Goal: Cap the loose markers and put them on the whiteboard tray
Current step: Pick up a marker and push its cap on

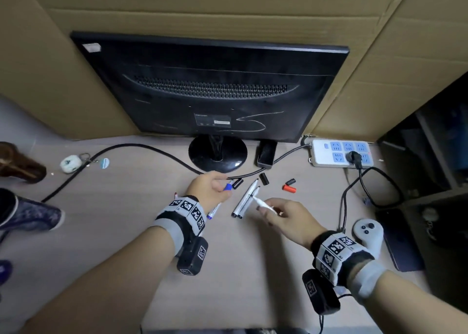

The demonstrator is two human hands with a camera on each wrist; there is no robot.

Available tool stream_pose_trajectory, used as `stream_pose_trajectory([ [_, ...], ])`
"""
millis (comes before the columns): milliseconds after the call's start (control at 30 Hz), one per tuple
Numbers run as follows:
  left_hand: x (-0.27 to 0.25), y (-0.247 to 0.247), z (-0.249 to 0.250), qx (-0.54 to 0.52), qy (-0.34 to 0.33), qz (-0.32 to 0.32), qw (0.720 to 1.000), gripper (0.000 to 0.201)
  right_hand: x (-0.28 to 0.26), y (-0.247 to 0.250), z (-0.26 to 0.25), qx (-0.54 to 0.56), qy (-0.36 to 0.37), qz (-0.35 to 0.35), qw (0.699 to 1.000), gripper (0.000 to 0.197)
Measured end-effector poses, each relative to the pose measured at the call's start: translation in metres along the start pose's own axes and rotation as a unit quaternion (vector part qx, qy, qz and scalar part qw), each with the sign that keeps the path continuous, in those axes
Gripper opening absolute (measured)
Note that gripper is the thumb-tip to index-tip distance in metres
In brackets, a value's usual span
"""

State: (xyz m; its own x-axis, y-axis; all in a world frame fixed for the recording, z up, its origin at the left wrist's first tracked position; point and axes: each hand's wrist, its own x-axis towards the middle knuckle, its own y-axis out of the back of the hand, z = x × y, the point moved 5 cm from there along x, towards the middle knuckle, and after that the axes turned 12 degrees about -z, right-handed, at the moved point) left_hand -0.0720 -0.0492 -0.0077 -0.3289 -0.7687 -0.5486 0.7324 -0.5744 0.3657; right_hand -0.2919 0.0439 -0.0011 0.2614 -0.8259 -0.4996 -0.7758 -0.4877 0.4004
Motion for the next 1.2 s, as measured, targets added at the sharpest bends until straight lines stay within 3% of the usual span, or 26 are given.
stream_pose_trajectory([
  [67,-0.008,0.002,0.003,0.046,-0.014,-0.005,0.999,0.021,-0.001,0.001,-0.006,-0.001,0.025,0.000,1.000,0.021],
  [167,-0.017,0.000,0.006,0.062,-0.024,-0.026,0.997,0.020,-0.003,0.001,-0.010,0.006,0.052,0.001,0.999,0.007],
  [333,-0.026,-0.005,0.007,0.057,-0.032,-0.037,0.997,0.020,-0.006,0.002,-0.017,-0.038,0.075,-0.007,0.996,0.014],
  [700,-0.034,-0.022,0.024,0.086,-0.098,-0.093,0.987,0.022,-0.012,0.003,-0.014,-0.059,0.070,0.000,0.996,0.014],
  [833,-0.036,-0.028,0.028,0.080,-0.094,-0.128,0.984,0.032,-0.013,0.003,-0.015,-0.045,0.071,-0.002,0.996,0.012],
  [1000,-0.039,-0.028,0.031,0.076,-0.083,-0.123,0.986,0.029,-0.016,0.005,-0.021,-0.035,0.051,-0.032,0.998,0.007],
  [1100,-0.044,-0.030,0.035,0.061,-0.097,-0.116,0.987,0.035,-0.018,0.004,-0.025,-0.091,0.011,-0.068,0.993,0.028],
  [1200,-0.049,-0.036,0.044,0.017,-0.121,-0.138,0.983,0.054,-0.023,0.005,-0.024,-0.085,-0.097,-0.090,0.988,0.067],
])
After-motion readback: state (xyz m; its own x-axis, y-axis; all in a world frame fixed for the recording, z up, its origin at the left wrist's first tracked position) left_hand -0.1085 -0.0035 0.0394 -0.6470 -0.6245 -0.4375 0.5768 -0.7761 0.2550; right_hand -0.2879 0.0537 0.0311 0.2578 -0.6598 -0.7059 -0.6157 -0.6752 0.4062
